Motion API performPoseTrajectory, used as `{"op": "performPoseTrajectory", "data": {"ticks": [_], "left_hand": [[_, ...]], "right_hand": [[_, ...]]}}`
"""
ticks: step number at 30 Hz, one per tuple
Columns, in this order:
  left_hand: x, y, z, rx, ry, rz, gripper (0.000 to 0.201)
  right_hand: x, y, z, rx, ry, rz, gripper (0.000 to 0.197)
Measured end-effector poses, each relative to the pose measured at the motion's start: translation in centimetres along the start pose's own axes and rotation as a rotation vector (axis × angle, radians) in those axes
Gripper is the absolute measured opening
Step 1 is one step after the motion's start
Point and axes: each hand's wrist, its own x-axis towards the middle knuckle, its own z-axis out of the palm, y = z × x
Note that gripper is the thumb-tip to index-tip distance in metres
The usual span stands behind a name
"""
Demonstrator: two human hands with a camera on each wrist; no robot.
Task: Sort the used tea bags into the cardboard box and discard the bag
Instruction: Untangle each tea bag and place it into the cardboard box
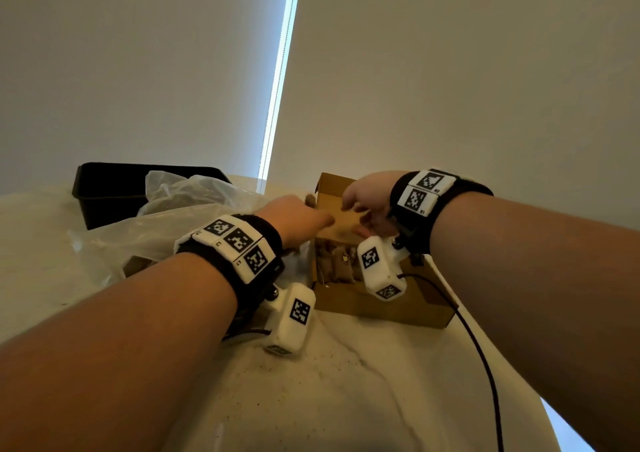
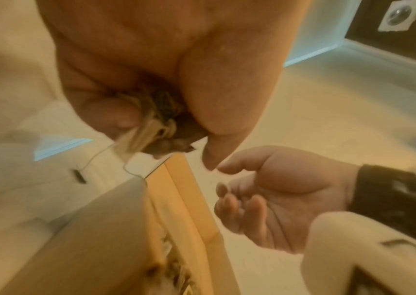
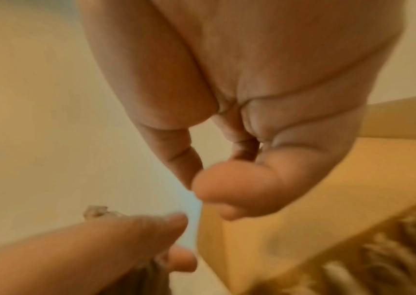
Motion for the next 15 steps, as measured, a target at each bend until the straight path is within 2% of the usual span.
{"op": "performPoseTrajectory", "data": {"ticks": [3,5,7,9,10,12,15], "left_hand": [[0.5,0.0,-0.4,-0.514,-0.015,0.038,0.043],[0.7,0.1,-0.3,-0.875,-0.100,-0.016,0.054],[0.8,0.2,0.1,-1.110,-0.212,-0.049,0.067],[0.9,0.3,0.4,-1.226,-0.316,-0.055,0.078],[0.7,0.4,0.7,-1.249,-0.355,-0.057,0.090],[0.7,0.4,1.0,-1.258,-0.379,-0.077,0.100],[0.8,0.2,1.4,-1.284,-0.386,-0.120,0.101]], "right_hand": [[-1.2,-0.5,-0.9,0.468,-0.045,-0.016,0.025],[-2.0,0.0,-1.0,0.750,-0.100,-0.084,0.026],[-2.5,1.2,-0.4,0.977,-0.135,-0.114,0.024],[-2.7,2.8,0.7,1.128,-0.147,-0.133,0.018],[-2.9,3.4,1.3,1.194,-0.161,-0.151,0.016],[-3.0,4.8,2.2,1.297,-0.174,-0.197,0.013],[-3.0,6.6,2.8,1.187,-0.061,-0.321,0.012]]}}
